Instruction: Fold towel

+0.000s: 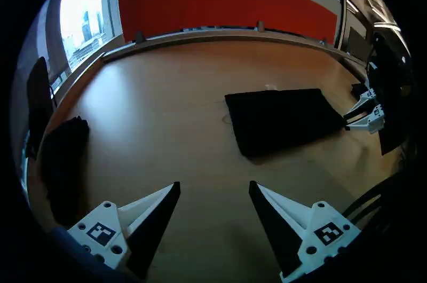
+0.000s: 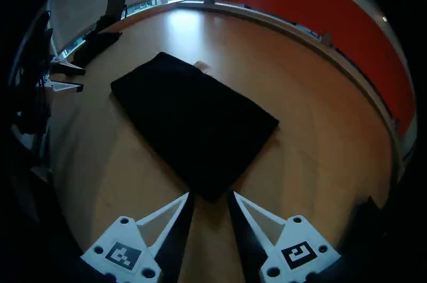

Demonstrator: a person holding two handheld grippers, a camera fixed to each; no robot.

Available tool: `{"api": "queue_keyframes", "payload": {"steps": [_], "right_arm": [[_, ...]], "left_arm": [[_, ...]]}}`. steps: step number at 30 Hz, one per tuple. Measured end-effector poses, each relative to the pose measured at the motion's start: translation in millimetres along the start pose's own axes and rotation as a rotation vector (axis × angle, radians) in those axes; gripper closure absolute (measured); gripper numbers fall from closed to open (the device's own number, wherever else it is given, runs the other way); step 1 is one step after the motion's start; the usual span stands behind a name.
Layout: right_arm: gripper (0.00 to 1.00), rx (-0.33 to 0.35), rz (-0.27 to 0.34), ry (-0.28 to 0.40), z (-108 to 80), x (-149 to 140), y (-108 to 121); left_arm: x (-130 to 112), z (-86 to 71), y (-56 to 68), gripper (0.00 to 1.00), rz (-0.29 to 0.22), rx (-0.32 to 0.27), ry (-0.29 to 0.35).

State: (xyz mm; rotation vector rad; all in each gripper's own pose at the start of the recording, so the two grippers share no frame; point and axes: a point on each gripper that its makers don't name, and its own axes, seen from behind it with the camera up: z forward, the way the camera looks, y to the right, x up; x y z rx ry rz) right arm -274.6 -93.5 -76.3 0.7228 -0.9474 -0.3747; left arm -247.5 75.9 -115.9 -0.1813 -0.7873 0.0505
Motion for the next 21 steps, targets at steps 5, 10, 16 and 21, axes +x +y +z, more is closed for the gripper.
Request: {"api": "queue_keyframes", "payload": {"steps": [5,10,16,21], "right_arm": [[0.59,0.014,-0.006,-0.009,1.0,-3.4,-1.7],[0.67,0.013,-0.011,-0.009,0.6,-4.9,-1.6],[0.75,0.011,-0.011,-0.011,1.3,-6.5,0.2],[0.79,0.014,-0.01,0.0,1.6,-3.3,0.4]], "left_arm": [[-1.4,-1.7,-1.2,0.04,-0.001,0.006,0.004],[-4.1,-3.2,-0.6,0.04,0.001,0.004,0.005],[-7.4,-4.5,-1.4,0.05,0.004,0.006,0.003],[-7.8,-6.5,-2.6,0.04,0.005,0.007,0.003]]}}
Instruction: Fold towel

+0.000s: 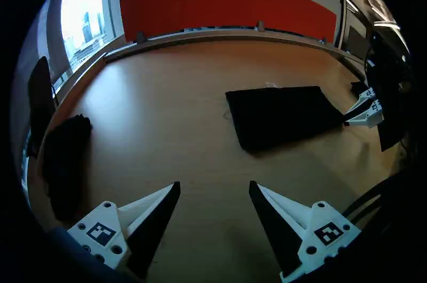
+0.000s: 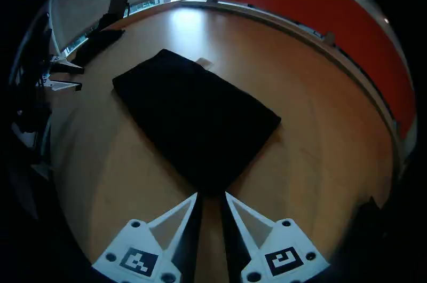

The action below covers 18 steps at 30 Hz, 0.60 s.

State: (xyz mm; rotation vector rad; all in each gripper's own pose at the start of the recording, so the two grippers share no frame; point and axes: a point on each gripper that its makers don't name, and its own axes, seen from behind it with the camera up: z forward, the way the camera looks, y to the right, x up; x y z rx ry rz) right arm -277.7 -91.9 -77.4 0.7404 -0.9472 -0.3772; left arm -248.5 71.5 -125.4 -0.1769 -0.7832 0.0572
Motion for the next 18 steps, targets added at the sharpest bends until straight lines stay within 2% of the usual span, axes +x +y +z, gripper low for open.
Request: {"api": "queue_keyframes", "payload": {"steps": [7,18], "right_arm": [[0.94,-0.003,-0.004,0.011,-1.4,3.7,1.4],[0.96,-0.008,-0.008,0.028,-7.0,8.4,0.8]], "left_arm": [[1.7,-1.1,-0.1,0.05,0.002,0.0,0.004],[2.2,0.4,1.5,0.05,-0.005,0.0,0.006]]}}
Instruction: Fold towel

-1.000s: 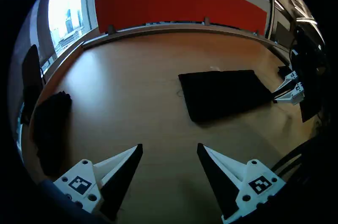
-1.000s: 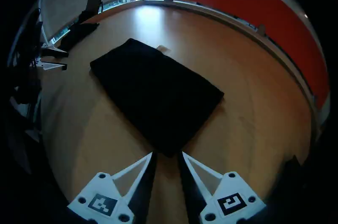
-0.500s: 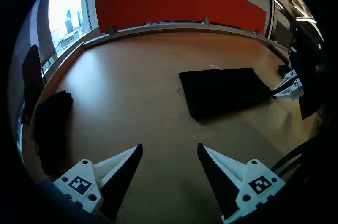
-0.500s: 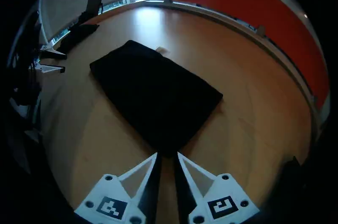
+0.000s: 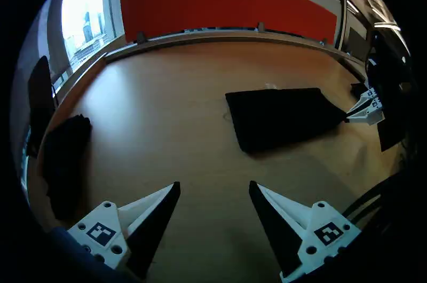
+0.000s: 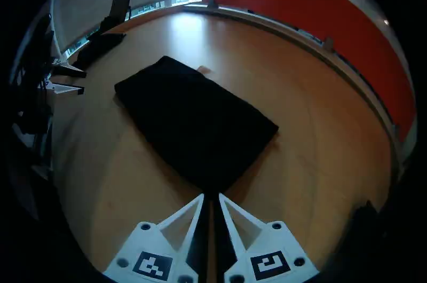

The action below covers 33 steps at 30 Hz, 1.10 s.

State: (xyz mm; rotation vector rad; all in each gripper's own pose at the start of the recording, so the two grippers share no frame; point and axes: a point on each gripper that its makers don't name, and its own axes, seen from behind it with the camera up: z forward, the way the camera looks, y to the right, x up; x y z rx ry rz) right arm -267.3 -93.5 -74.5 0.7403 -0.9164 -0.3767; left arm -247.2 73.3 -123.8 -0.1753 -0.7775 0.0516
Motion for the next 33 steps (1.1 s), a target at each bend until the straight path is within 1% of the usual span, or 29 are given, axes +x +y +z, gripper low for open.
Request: {"api": "queue_keyframes", "payload": {"steps": [14,24,33], "right_arm": [[0.96,-0.01,0.026,0.015,-8.8,3,1],[0.96,-0.026,0.052,0.02,-20.6,-2,5],[0.96,-0.037,0.056,0.028,-26.5,1,8]], "left_arm": [[2,-1.6,-2.6,0.04,0.006,0.003,0.01],[8,-4.4,-1.7,0.04,0.021,0.002,0.051],[8,-10.2,-2.9,0.04,0.035,0.017,0.077]]}}
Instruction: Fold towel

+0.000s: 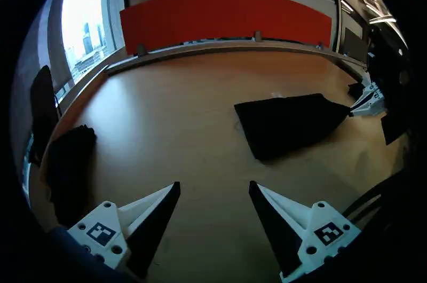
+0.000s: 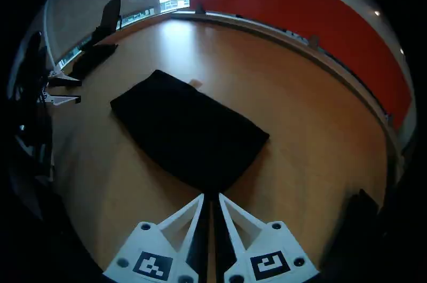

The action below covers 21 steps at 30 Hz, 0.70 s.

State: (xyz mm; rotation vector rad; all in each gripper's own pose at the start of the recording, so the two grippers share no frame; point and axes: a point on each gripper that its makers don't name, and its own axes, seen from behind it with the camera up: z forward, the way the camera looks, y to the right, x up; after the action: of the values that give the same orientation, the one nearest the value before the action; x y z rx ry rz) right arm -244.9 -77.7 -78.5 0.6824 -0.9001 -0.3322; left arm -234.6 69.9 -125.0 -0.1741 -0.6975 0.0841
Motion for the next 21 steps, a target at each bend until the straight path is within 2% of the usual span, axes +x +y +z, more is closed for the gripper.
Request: {"api": "queue_keyframes", "payload": {"steps": [12,21], "right_arm": [[0.96,-0.011,-0.044,0.01,-9.6,14,3],[0.96,-0.011,-0.077,0.028,-12.7,32,2]], "left_arm": [[-3,-16.2,-5.5,0.04,-0.026,0.019,0.019],[-5,-22.8,-6.9,0.05,-0.029,0.023,0.026]]}}
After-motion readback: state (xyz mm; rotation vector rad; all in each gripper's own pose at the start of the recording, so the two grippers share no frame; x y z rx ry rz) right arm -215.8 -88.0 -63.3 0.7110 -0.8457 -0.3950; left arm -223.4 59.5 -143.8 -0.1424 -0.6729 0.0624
